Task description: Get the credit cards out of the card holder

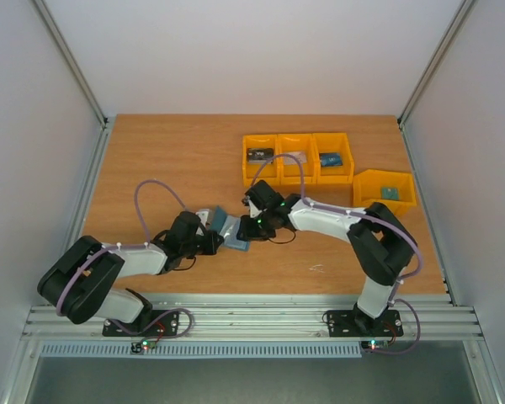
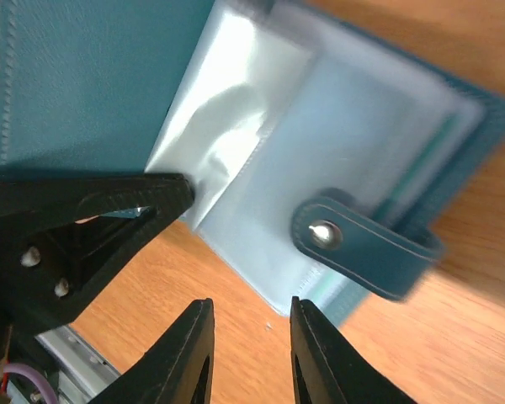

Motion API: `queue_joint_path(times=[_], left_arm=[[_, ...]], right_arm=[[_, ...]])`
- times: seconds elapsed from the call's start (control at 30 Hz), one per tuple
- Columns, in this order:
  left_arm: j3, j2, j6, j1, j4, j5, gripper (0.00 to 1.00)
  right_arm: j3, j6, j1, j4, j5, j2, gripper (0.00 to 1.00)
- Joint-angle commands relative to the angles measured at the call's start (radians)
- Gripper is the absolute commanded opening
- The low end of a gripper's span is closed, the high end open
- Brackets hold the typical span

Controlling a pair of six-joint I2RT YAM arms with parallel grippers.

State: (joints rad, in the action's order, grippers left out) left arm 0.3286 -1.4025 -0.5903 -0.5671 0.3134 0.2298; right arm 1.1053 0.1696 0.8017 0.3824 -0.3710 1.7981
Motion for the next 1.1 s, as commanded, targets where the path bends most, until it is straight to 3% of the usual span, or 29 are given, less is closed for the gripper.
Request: queue_joint_path(times=[0.0,0.23,0.47,0.7,1.07], left_arm=[[-0.015,0.011,0.076,-0.004,0.082,-0.026,0.00],[0.071,0.247,0.266,0.005,0.110,0.091,0.00],[0.259,0.511,0.410,0.026,0.058,0.291,0.00],[0.420,0.595,0.355,0.035,0.074,0.399,0.00],[0.492,0.633,0.260,0.032,0.081,0.417,0.00]], right_arm=[[-0.026,-0.056,-0.069,0.072,0.035,-0.150,0.25],[-0.030,-0.243,-0.214,0.161,0.002,-0.431,0.33],[0.104,-0.418,-0.300,0.176,-0.206,-0.646,0.44],[0.275,-0.440,-0.298,0.103,-0.504,-0.681,0.66],[0.336,-0.446,-0.268,0.099,-0.469,-0.684,0.67]])
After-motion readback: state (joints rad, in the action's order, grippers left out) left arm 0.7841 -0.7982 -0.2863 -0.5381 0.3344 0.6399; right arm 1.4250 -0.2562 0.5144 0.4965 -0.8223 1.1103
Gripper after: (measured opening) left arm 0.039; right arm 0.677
